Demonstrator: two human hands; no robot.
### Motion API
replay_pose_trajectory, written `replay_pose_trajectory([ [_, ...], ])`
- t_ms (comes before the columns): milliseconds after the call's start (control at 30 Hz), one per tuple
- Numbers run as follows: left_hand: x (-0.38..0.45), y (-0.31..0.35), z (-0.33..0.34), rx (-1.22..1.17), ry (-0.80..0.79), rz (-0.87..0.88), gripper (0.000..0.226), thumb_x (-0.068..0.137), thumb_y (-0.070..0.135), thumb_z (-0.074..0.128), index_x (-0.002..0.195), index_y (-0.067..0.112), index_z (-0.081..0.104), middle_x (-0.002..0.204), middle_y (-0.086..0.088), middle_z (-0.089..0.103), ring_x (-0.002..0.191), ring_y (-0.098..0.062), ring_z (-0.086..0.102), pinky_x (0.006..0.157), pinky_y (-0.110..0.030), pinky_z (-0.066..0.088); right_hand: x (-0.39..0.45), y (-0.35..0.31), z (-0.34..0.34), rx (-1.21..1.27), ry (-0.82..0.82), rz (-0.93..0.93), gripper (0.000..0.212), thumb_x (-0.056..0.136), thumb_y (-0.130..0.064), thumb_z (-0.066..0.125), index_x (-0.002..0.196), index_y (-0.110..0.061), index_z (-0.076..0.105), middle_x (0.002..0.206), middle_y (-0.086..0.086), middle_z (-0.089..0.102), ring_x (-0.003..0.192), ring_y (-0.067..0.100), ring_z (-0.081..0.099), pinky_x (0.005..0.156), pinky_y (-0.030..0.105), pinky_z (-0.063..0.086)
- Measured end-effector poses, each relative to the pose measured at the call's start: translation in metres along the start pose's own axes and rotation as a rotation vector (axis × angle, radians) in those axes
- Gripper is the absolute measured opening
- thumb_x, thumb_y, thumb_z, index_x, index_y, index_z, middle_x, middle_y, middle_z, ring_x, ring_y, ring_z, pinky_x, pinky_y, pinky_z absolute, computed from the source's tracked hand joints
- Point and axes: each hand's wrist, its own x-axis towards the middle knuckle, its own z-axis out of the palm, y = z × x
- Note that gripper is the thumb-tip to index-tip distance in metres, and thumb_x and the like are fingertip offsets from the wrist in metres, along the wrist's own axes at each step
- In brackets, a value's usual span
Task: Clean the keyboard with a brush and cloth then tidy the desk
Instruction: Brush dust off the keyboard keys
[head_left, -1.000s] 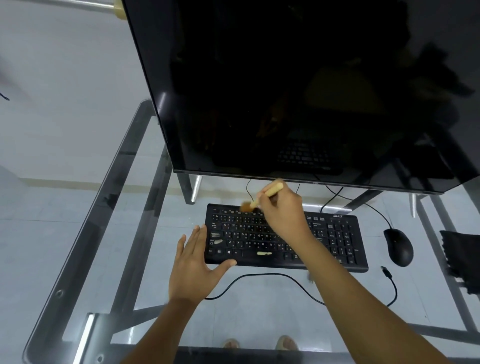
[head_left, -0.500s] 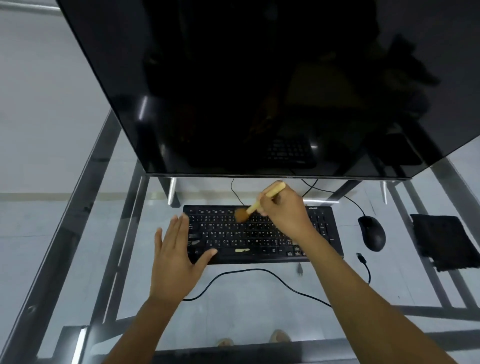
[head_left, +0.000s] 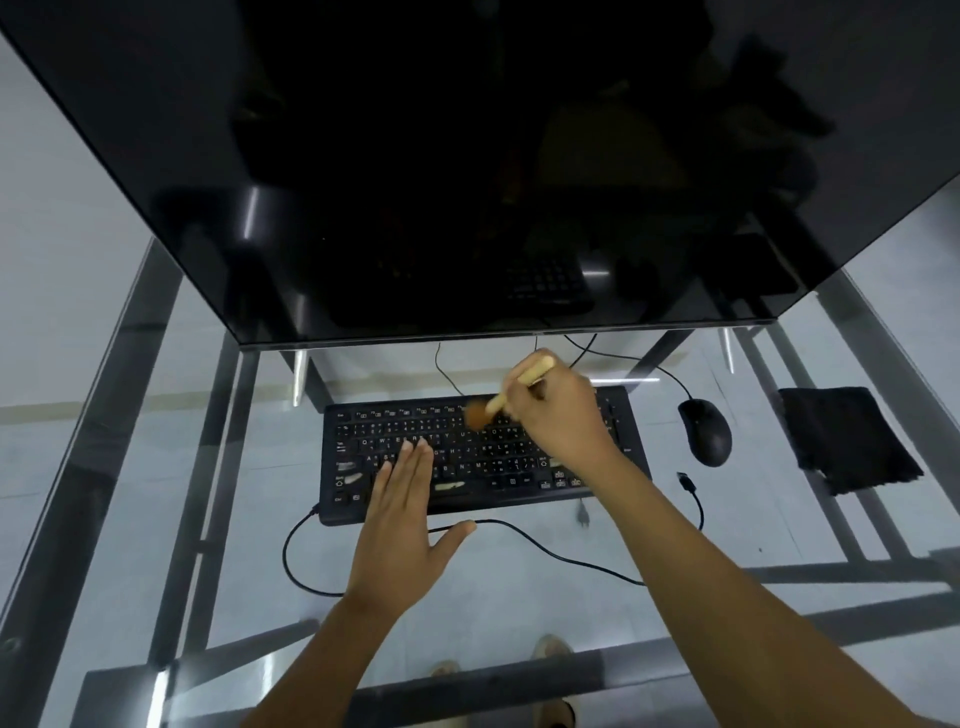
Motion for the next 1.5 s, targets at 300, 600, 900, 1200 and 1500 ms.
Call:
replay_pose_trajectory([
  [300, 0.000, 0.002, 0.000, 0.029, 0.003, -0.011, 0.086, 0.089, 0.064, 0.044, 0.150, 0.009, 0.019, 0.157, -0.004, 0.022, 0.146, -0.014, 0.009, 0.117, -0.040, 0.011, -0.022, 0.013, -0.004, -0.082, -0.105, 0.005, 0.006, 0.092, -0.011, 0.059, 0.087, -0.012, 0.062, 0.069, -0.008, 0.066, 0.054, 0.001, 0.061, 0.051, 0.014, 0.046],
  [600, 0.004, 0.015, 0.001, 0.009, 0.056, -0.069, 0.087, 0.086, 0.066, 0.044, 0.148, 0.009, 0.022, 0.155, -0.004, 0.025, 0.146, -0.013, 0.010, 0.119, -0.039, 0.000, -0.024, 0.023, -0.014, -0.186, -0.189, 0.004, 0.007, 0.093, -0.016, 0.059, 0.088, -0.013, 0.063, 0.078, 0.002, 0.070, 0.063, 0.012, 0.066, 0.060, 0.028, 0.055],
  [900, 0.028, 0.048, 0.009, -0.014, 0.024, -0.026, 0.090, 0.086, 0.069, 0.036, 0.149, 0.007, 0.019, 0.158, -0.004, 0.018, 0.146, -0.010, -0.002, 0.118, -0.039, -0.006, -0.010, 0.032, -0.024, -0.127, 0.081, 0.050, 0.010, 0.094, -0.016, 0.057, 0.086, -0.010, 0.061, 0.070, -0.004, 0.066, 0.054, -0.001, 0.060, 0.052, 0.012, 0.043],
  [1200, 0.046, 0.071, 0.018, -0.015, -0.081, 0.040, 0.090, 0.086, 0.068, 0.034, 0.151, 0.010, 0.012, 0.159, -0.001, 0.009, 0.146, -0.011, -0.005, 0.119, -0.040, -0.003, 0.008, 0.044, -0.045, 0.009, 0.293, 0.040, 0.012, 0.095, -0.010, 0.054, 0.084, -0.011, 0.060, 0.080, 0.002, 0.069, 0.069, 0.007, 0.068, 0.065, 0.020, 0.055],
  [1500, 0.058, 0.074, 0.028, 0.028, -0.125, 0.068, 0.092, 0.084, 0.069, 0.033, 0.151, 0.010, 0.010, 0.160, -0.004, 0.009, 0.146, -0.013, -0.008, 0.118, -0.039, -0.003, -0.002, 0.071, -0.081, -0.004, 0.255, 0.165, 0.011, 0.095, -0.019, 0.057, 0.087, -0.013, 0.060, 0.073, -0.004, 0.068, 0.067, 0.003, 0.067, 0.067, 0.019, 0.056],
])
